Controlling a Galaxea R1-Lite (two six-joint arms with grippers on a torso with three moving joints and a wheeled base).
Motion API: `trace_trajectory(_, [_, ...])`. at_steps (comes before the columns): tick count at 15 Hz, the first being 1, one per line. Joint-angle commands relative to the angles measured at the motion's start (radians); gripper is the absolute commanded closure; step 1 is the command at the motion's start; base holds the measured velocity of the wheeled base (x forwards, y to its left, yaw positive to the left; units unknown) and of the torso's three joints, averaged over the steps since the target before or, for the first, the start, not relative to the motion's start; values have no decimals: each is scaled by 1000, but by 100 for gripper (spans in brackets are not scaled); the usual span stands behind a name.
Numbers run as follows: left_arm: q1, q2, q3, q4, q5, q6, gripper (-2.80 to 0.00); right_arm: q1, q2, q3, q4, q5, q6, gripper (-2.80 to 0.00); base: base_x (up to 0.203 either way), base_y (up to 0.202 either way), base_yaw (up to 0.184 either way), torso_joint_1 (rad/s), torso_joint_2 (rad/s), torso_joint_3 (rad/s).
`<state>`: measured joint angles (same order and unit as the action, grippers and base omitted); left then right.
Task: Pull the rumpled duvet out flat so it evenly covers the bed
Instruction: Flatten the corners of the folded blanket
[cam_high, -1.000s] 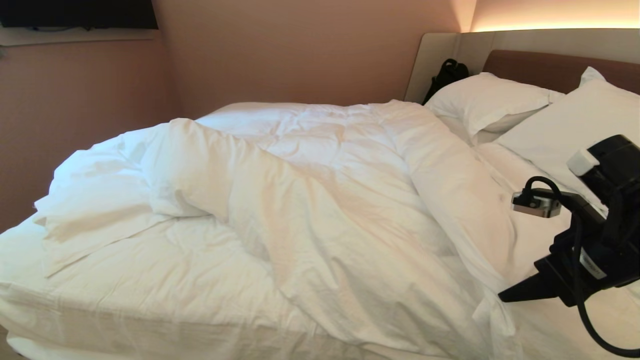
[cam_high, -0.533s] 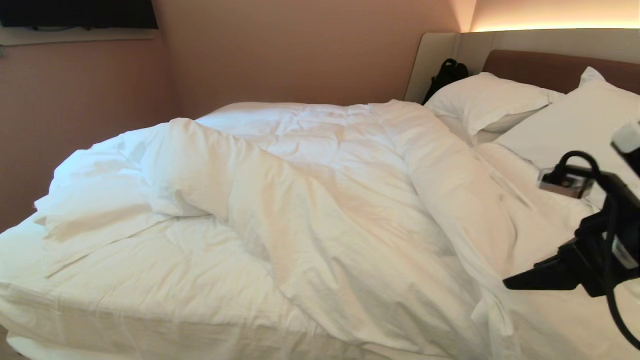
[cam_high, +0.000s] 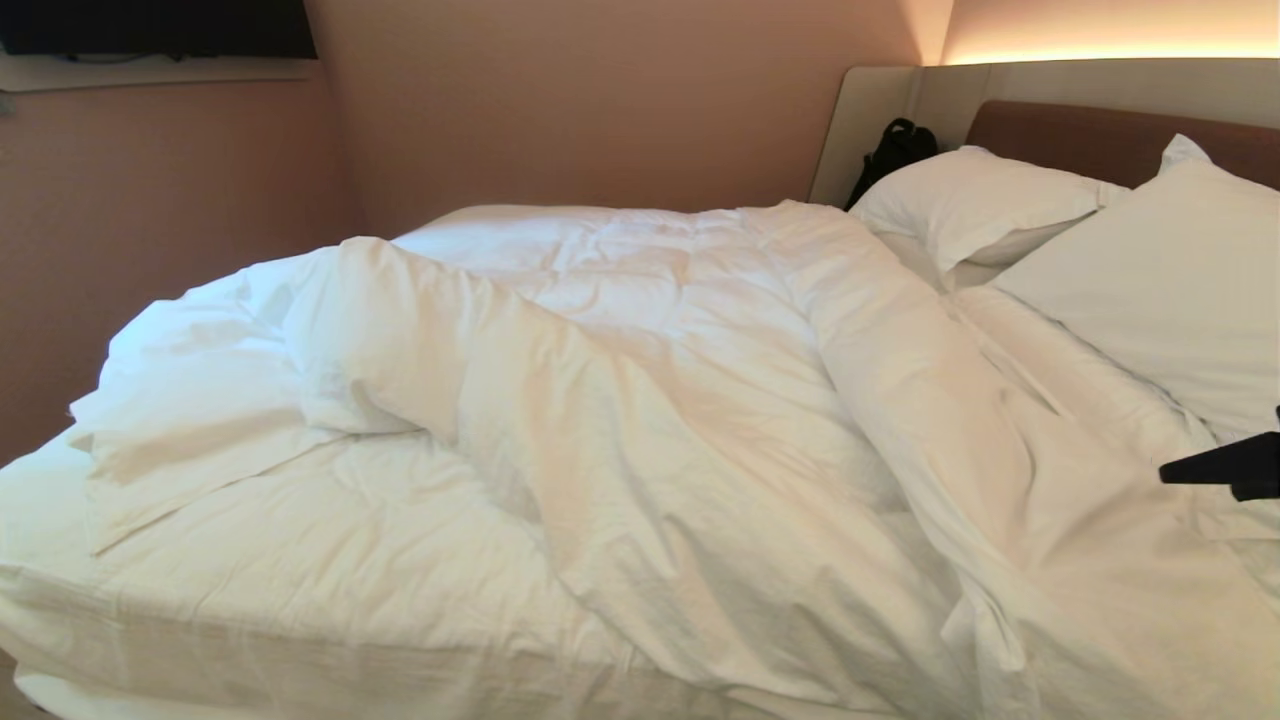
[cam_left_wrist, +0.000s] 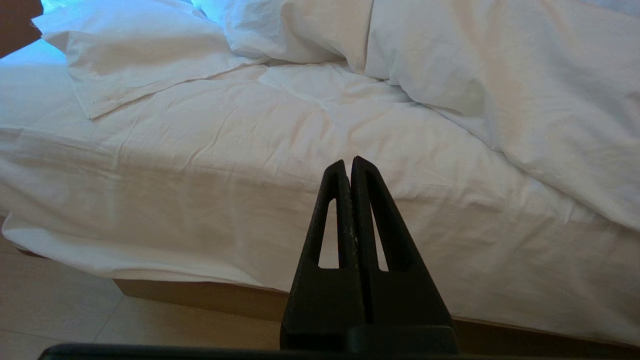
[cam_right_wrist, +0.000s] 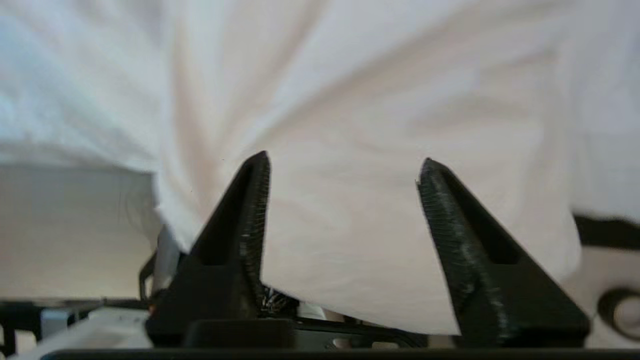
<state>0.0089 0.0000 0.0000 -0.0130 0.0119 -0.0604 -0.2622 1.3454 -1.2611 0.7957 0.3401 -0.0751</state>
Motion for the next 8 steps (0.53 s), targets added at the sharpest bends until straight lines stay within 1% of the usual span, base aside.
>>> trace_trajectory(1, [0, 2, 0, -1, 0, -1, 0, -200, 49, 29, 3, 219, -155, 0, 0, 0, 0, 0, 0, 0])
trace_trajectory(3, [0, 2, 0, -1, 0, -1, 0, -335, 116, 60, 2, 351, -306, 0, 0, 0, 0, 0, 0, 0])
trace_trajectory(5, [0, 2, 0, -1, 0, -1, 0, -439, 190, 88, 6, 497, -457, 0, 0, 0, 0, 0, 0, 0])
trace_trajectory(6, [0, 2, 0, -1, 0, -1, 0, -467, 214, 104, 9, 539, -509, 0, 0, 0, 0, 0, 0, 0])
trace_trajectory(8, [0, 2, 0, -1, 0, 0, 0, -496, 249, 131, 8, 572, -568, 0, 0, 0, 0, 0, 0, 0])
